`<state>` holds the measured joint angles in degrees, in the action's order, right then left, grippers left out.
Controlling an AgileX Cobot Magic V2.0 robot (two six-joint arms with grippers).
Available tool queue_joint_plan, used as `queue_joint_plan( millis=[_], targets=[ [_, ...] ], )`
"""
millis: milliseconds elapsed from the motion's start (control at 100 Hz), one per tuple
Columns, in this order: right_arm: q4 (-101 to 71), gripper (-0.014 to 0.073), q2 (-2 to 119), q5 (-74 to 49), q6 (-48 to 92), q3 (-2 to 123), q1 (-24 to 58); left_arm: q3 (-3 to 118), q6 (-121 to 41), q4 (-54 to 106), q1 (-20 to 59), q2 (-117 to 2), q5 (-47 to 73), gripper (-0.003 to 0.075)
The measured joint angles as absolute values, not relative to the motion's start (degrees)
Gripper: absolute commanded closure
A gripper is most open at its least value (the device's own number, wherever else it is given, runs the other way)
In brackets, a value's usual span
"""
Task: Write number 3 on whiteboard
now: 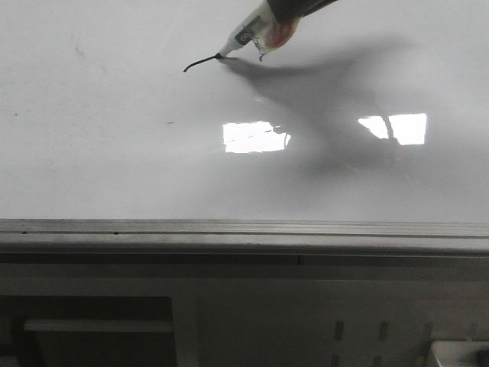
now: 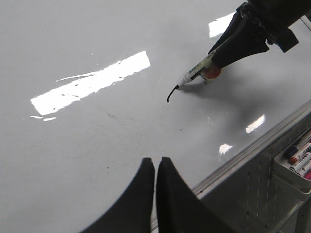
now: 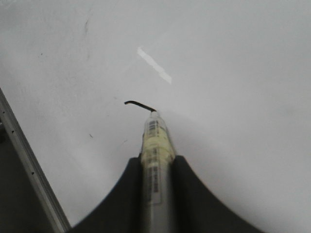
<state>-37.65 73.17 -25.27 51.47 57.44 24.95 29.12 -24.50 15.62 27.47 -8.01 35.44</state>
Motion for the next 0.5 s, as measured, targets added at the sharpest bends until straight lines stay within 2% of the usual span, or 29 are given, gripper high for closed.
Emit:
queue_joint_plan(
  millis=[500],
  targets=[
    [-45.8, 0.0637, 74.8, -26.33, 51.47, 54.05, 25.49, 29.12, -24.5, 15.62, 27.47, -8.01, 35.11, 0.0741]
  ],
)
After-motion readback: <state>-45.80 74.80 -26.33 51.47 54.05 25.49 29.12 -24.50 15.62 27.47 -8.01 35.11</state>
